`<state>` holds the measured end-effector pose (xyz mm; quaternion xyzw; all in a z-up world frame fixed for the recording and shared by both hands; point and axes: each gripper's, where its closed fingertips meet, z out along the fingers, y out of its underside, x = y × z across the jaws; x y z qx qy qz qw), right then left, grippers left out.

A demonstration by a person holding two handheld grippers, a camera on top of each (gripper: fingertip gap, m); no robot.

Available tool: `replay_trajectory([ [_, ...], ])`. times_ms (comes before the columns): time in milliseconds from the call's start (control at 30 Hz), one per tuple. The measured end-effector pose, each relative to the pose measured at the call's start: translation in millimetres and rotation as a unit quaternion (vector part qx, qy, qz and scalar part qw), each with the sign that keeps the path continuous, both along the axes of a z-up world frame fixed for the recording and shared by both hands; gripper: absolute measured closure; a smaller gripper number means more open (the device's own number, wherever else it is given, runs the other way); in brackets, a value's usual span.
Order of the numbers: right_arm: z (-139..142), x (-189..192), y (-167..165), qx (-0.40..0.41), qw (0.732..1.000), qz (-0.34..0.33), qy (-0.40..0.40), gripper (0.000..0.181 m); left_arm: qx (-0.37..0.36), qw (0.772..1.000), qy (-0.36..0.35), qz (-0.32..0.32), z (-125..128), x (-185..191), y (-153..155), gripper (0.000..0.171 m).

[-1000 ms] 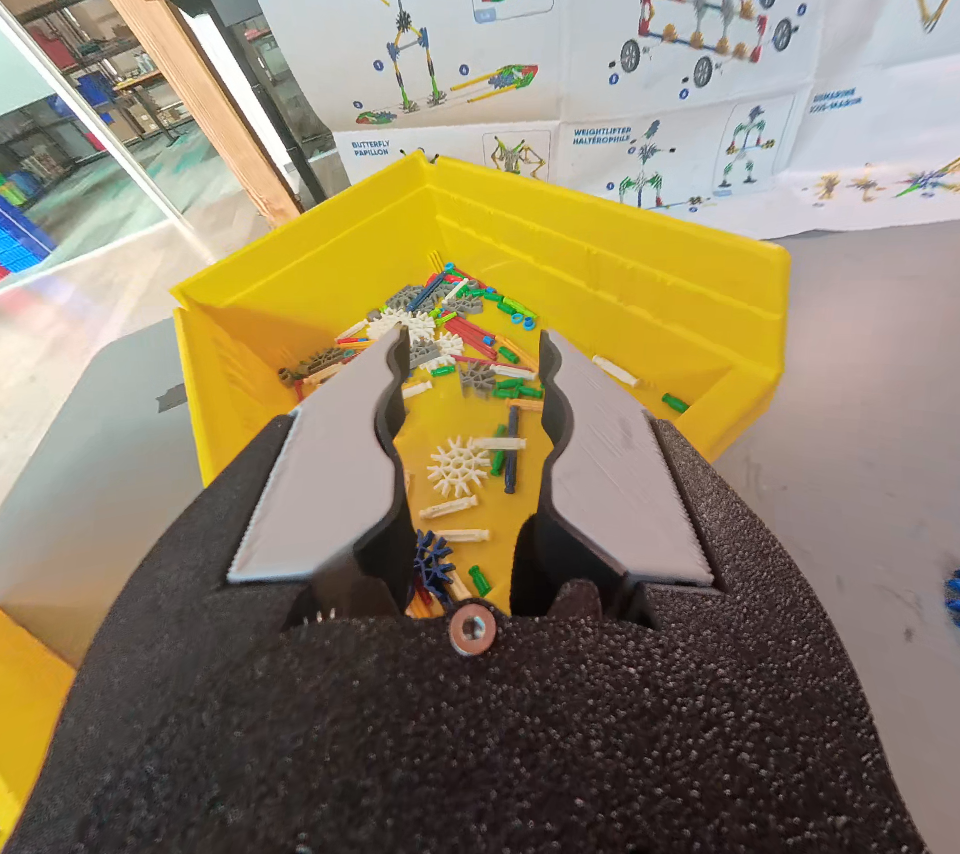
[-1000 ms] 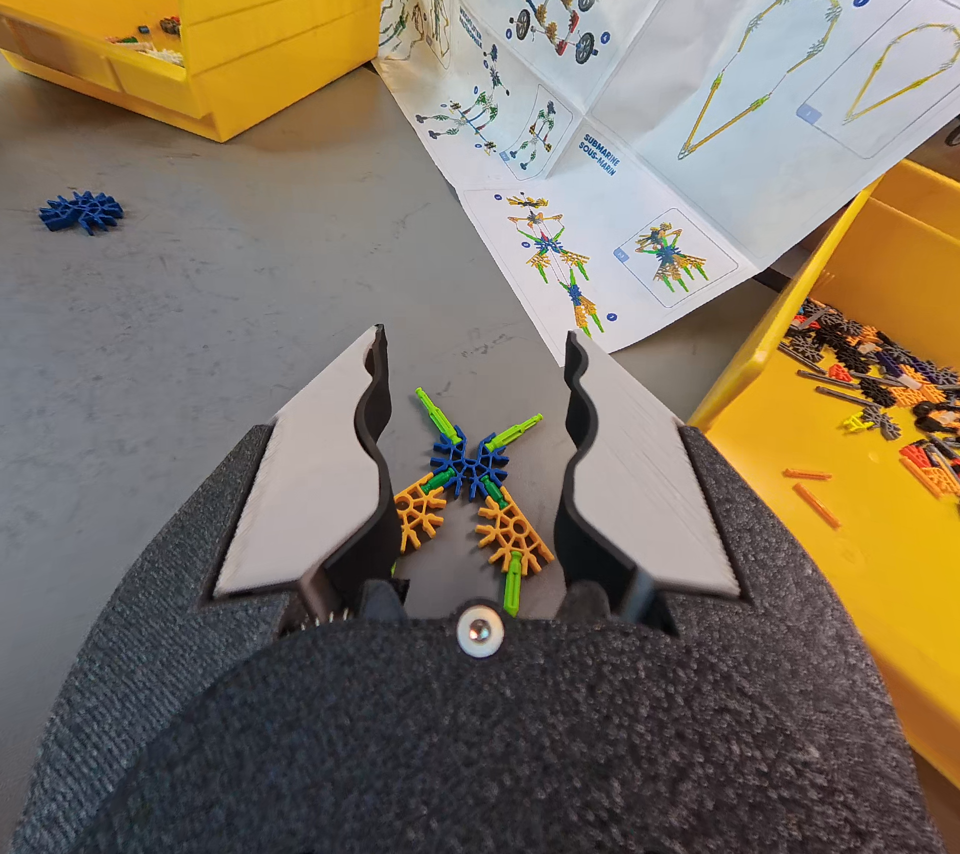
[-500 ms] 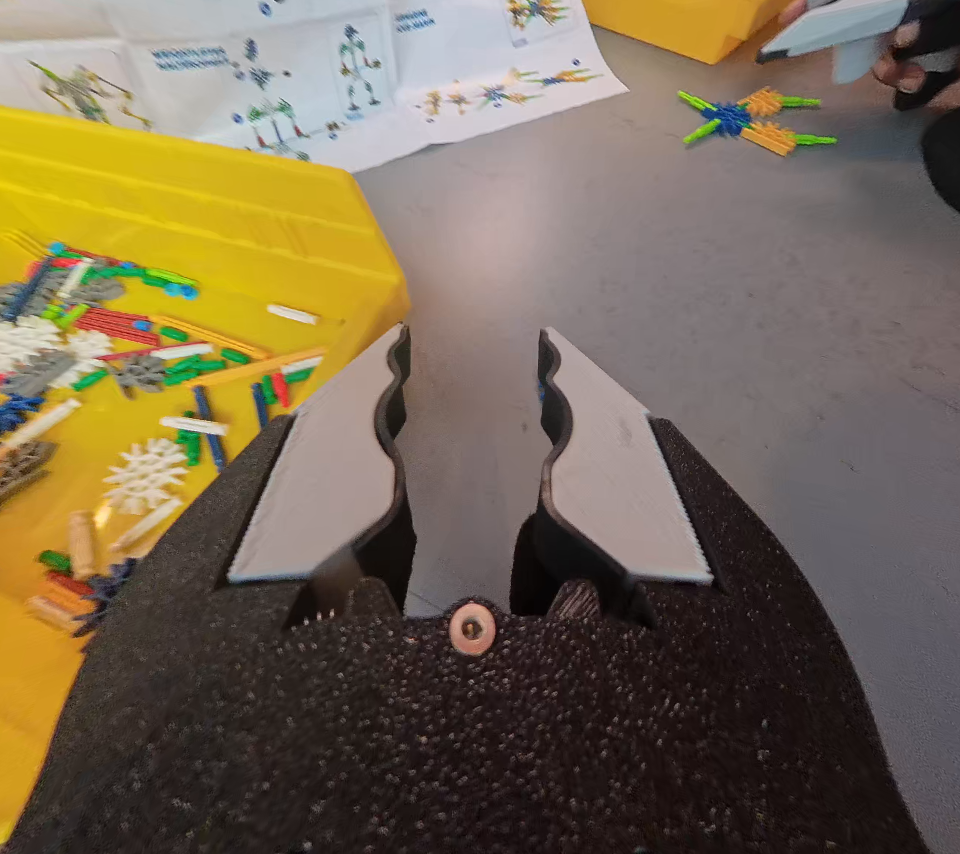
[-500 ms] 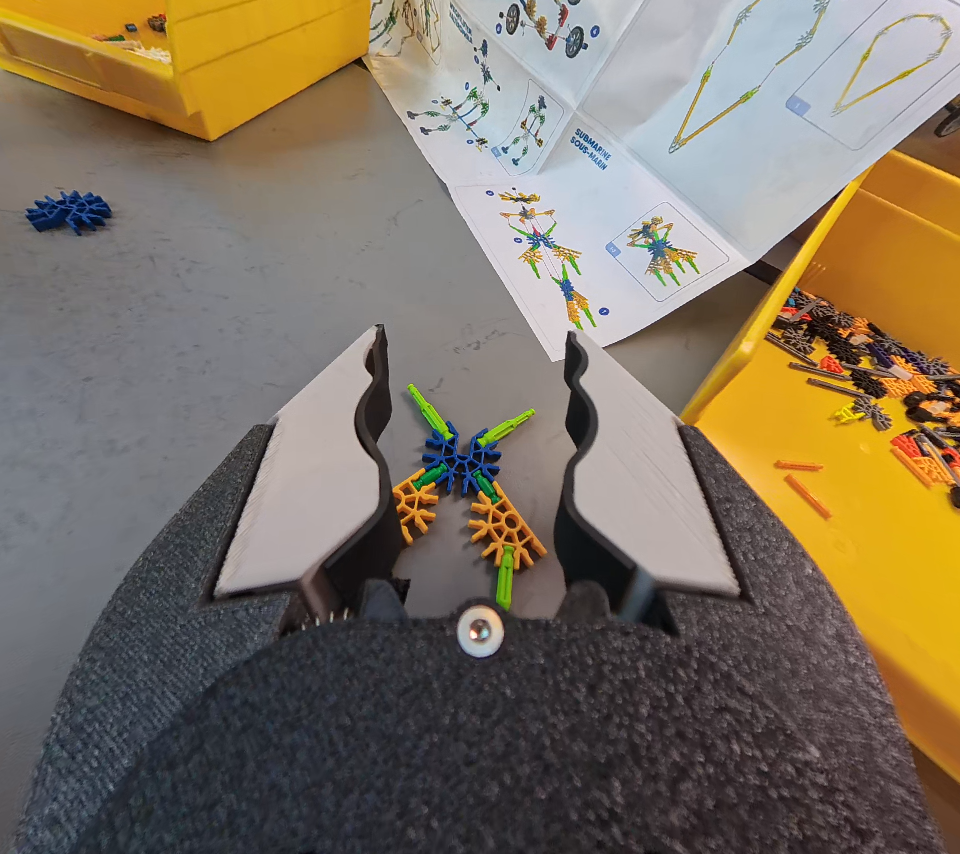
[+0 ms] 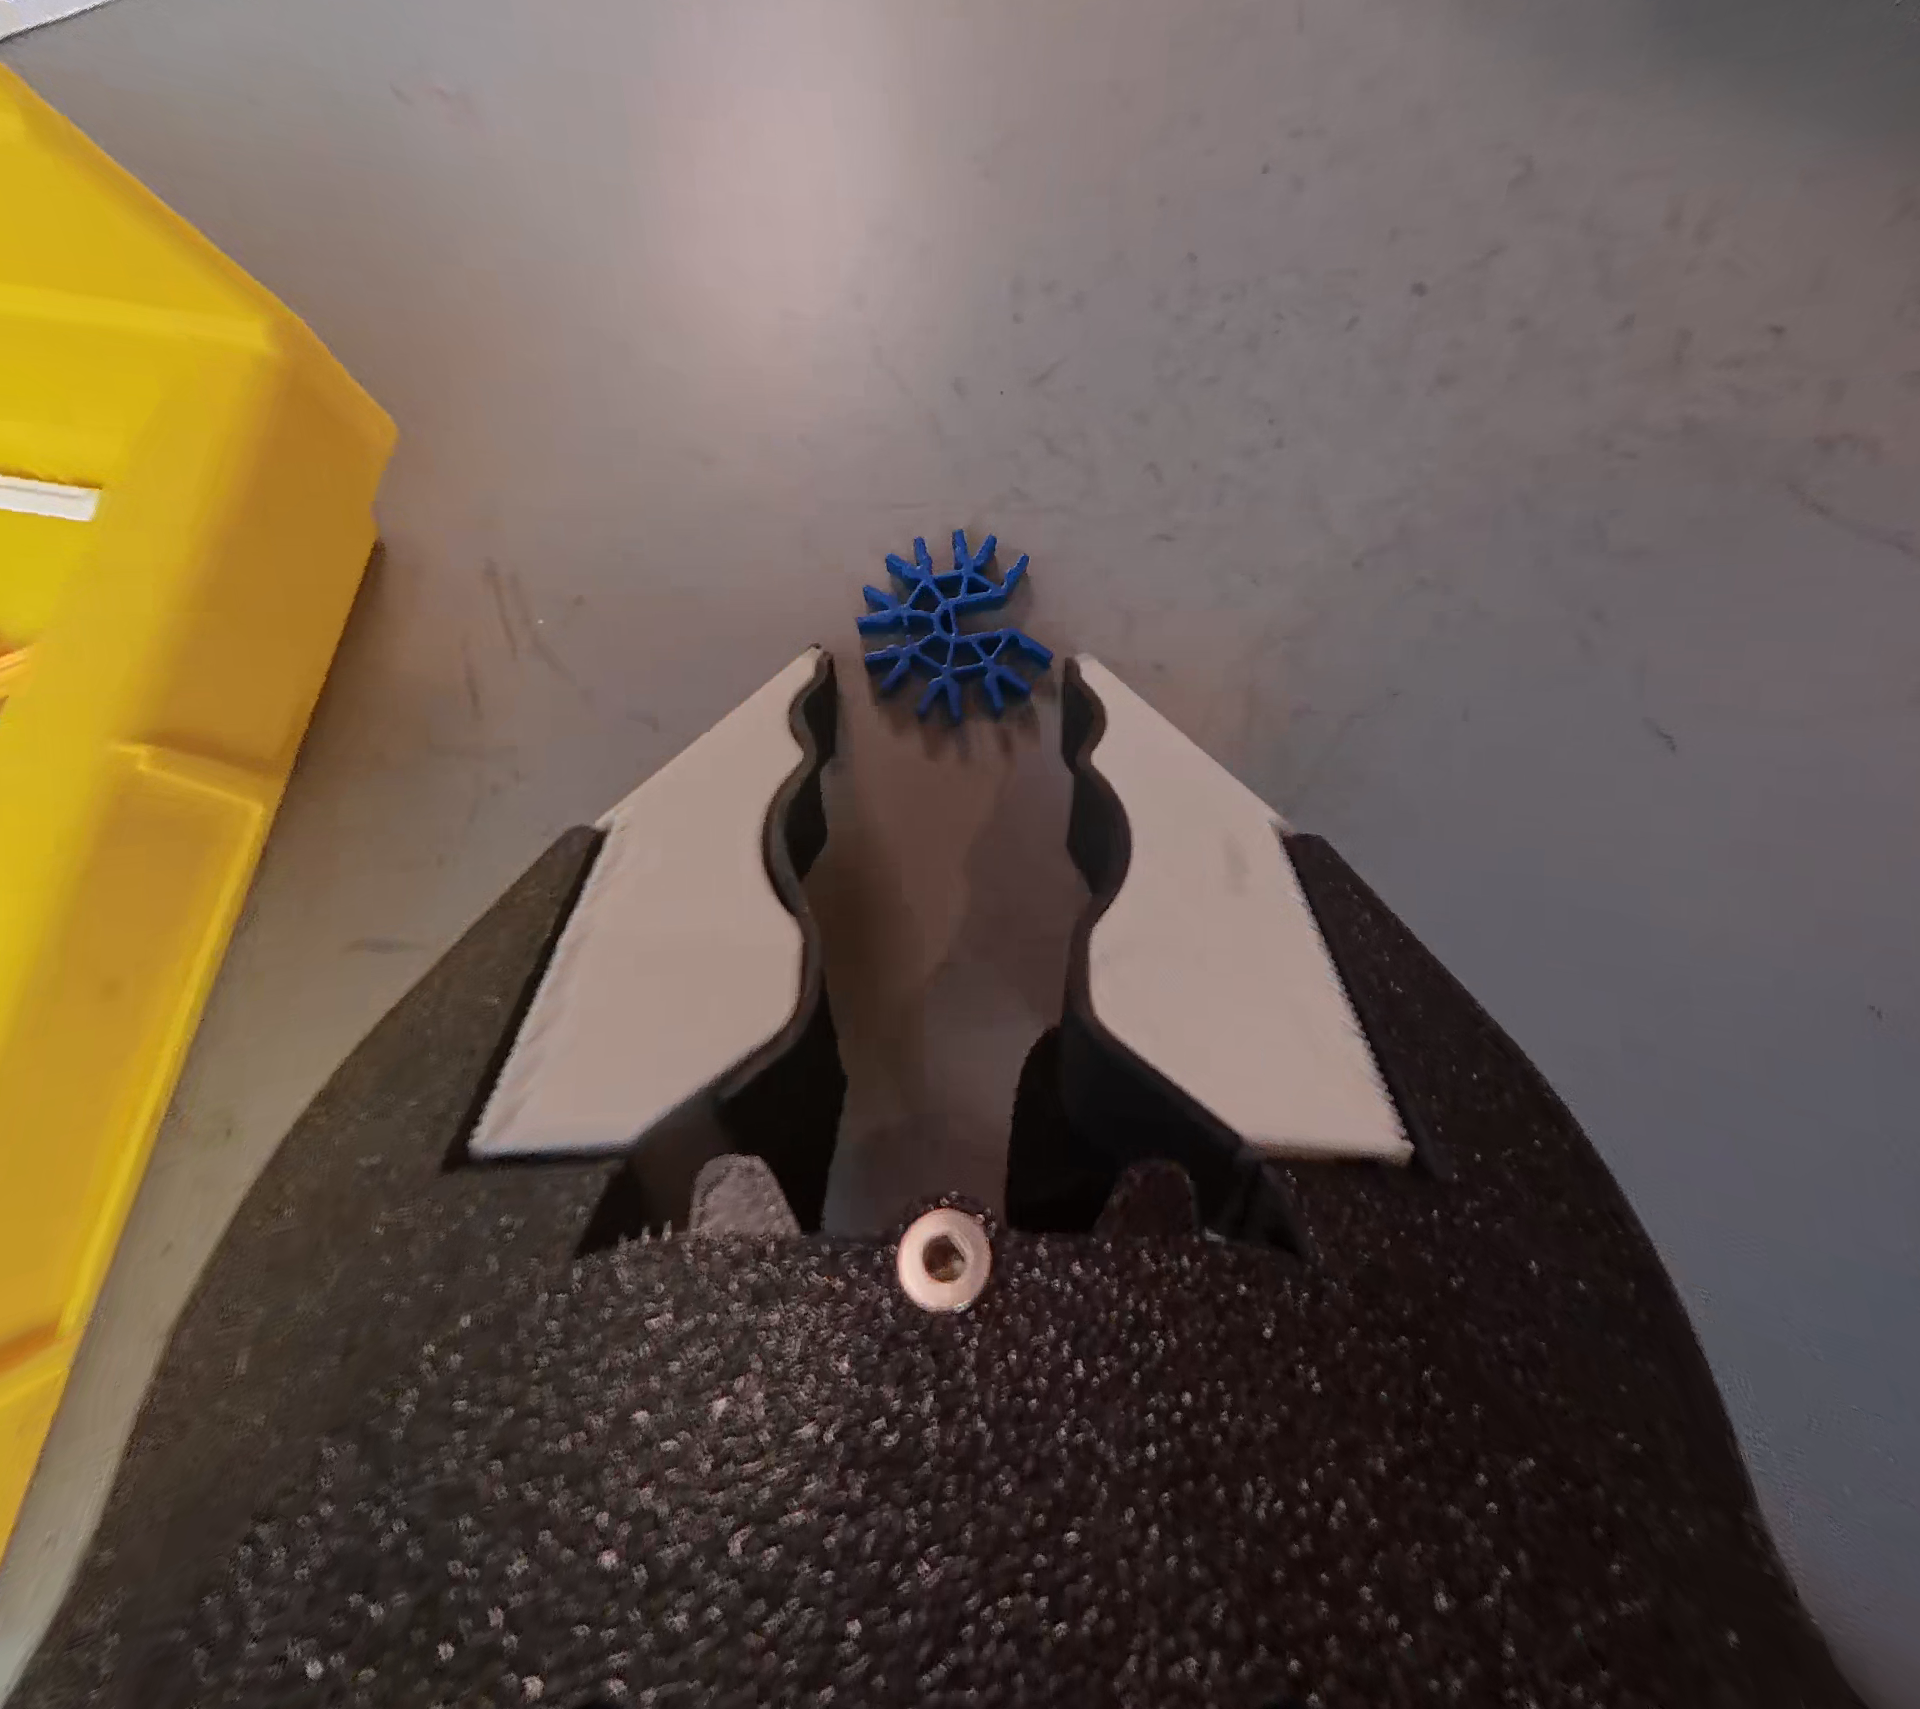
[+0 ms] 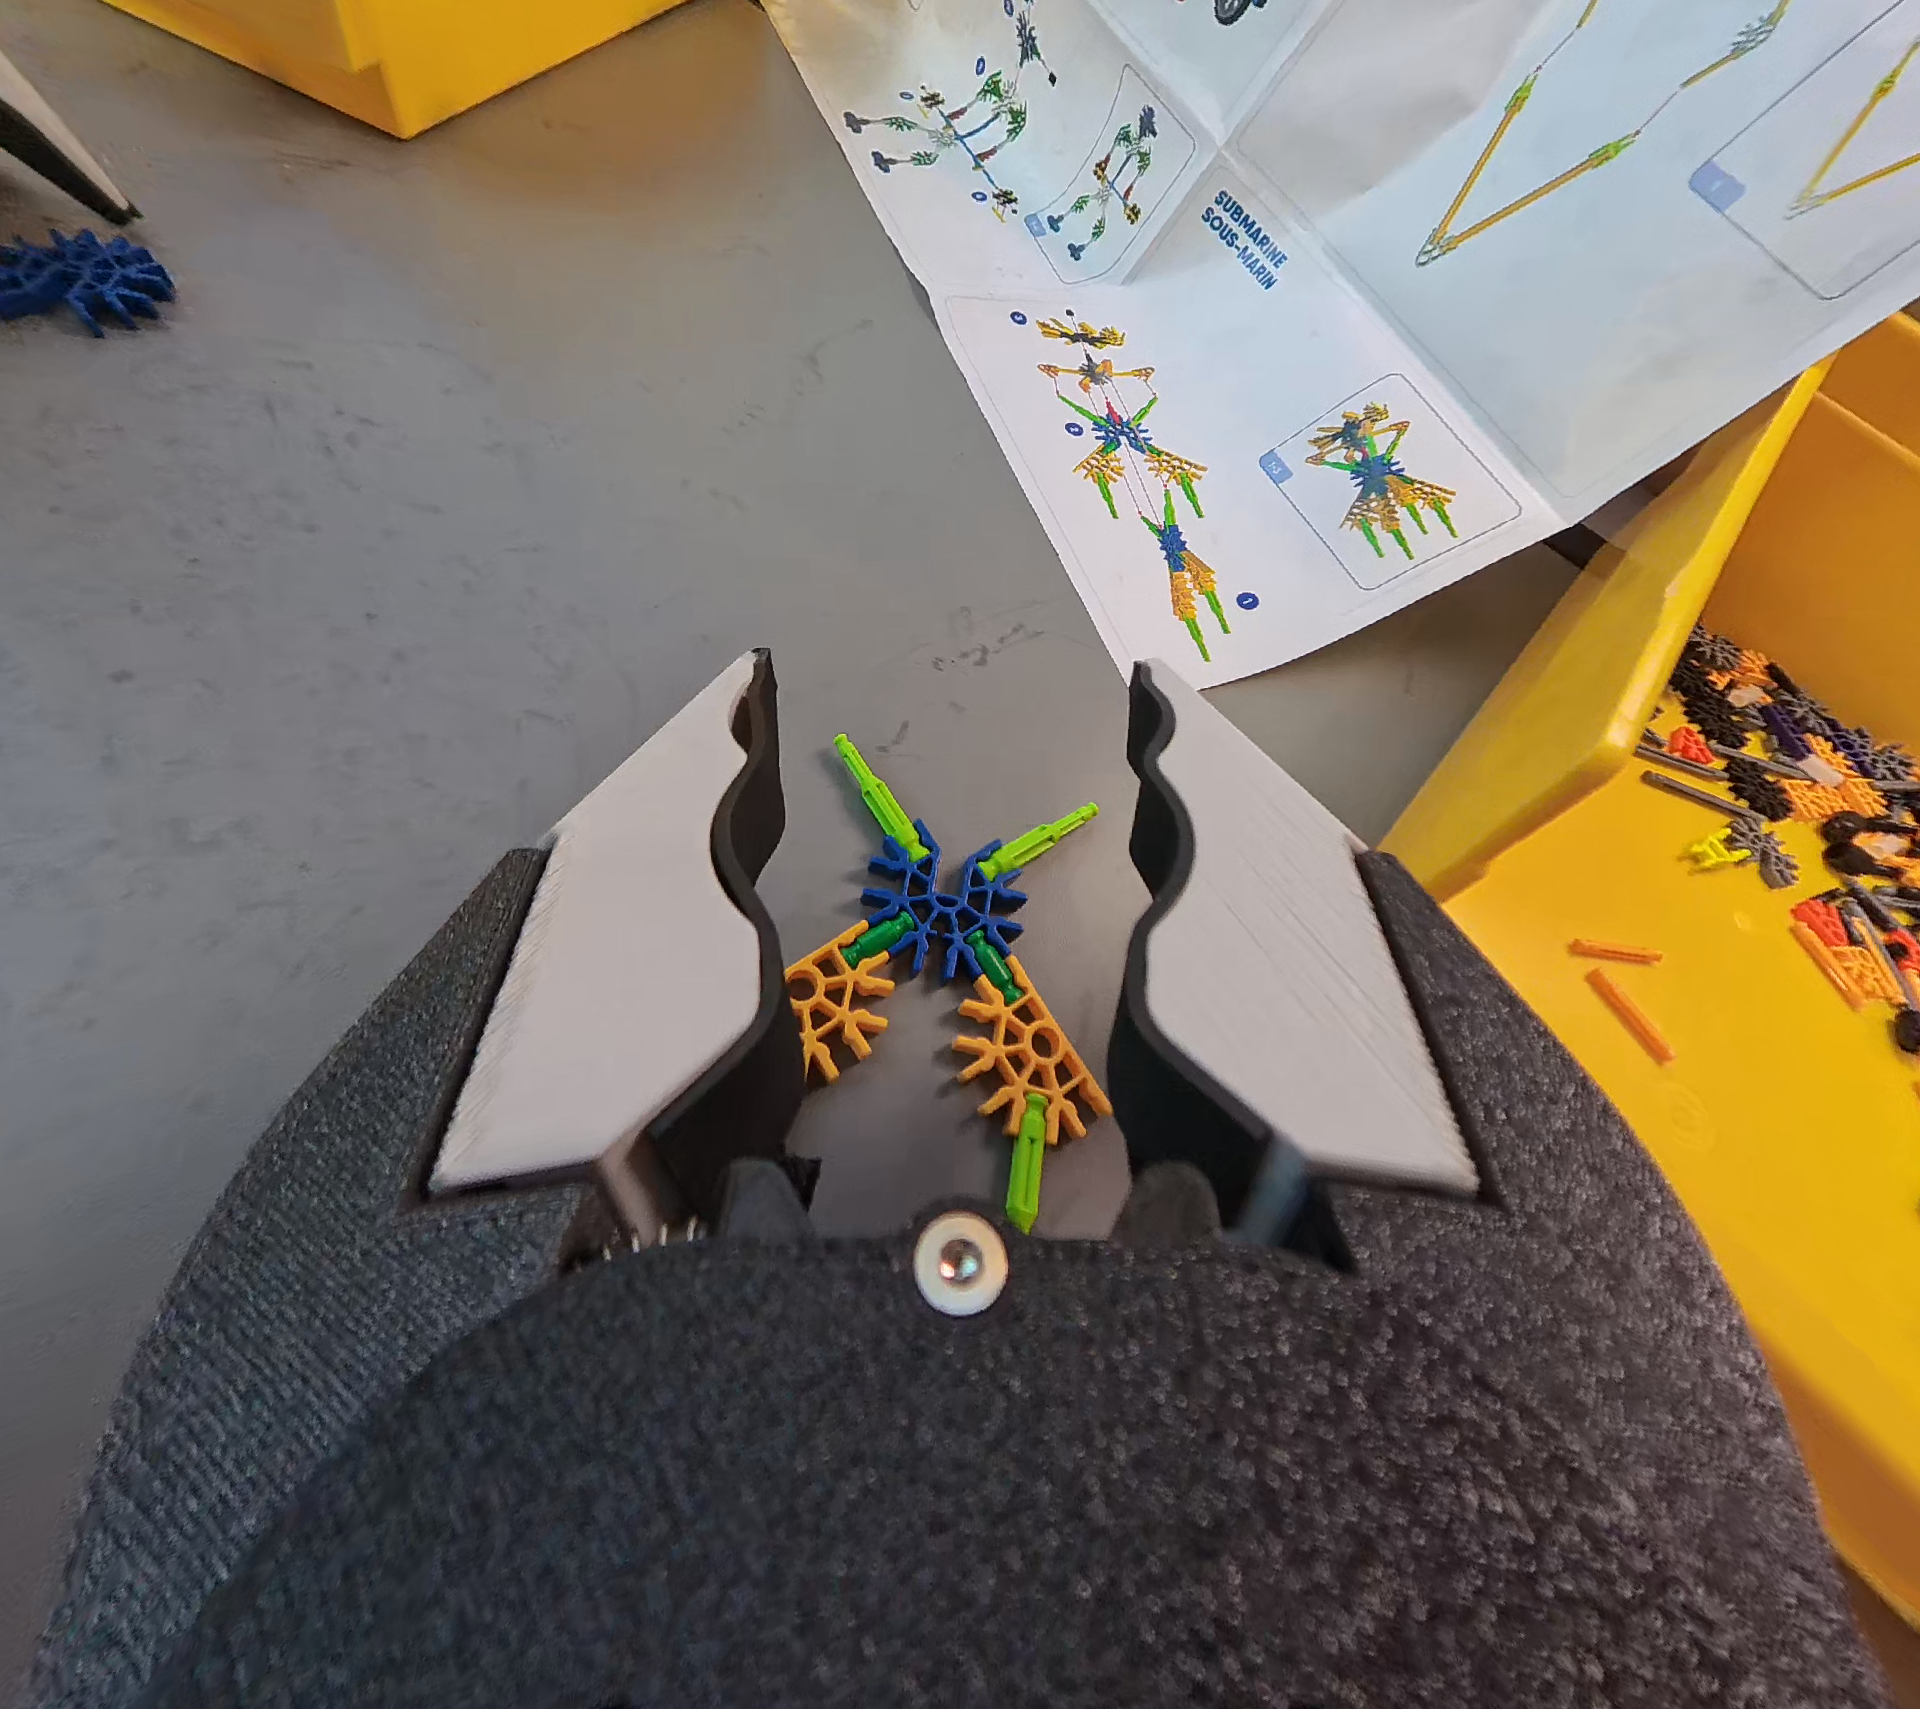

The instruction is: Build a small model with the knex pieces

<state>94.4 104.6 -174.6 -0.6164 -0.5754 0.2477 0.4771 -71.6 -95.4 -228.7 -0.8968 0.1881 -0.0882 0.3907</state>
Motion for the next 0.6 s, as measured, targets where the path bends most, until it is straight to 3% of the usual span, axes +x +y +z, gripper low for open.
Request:
replay_trajectory([
  [200,0.4,-0.3,-3.5,0.012,1.0,0.005,-0.002,0.118,0.012,1.0,-0.006,-0.008,-0.5,2.3,2.1,0.14],
  [467,-3.3,2.6,-10.0,0.079,0.997,-0.008,-0.019,0.12,0.028,0.999,0.012,-0.02,1.7,1.7,5.9,0.14],
  [600,13.1,9.1,-0.1,0.07,0.996,-0.037,0.027,0.12,0.051,0.999,-0.001,-0.01,9.9,0.9,14.8,0.14],
])
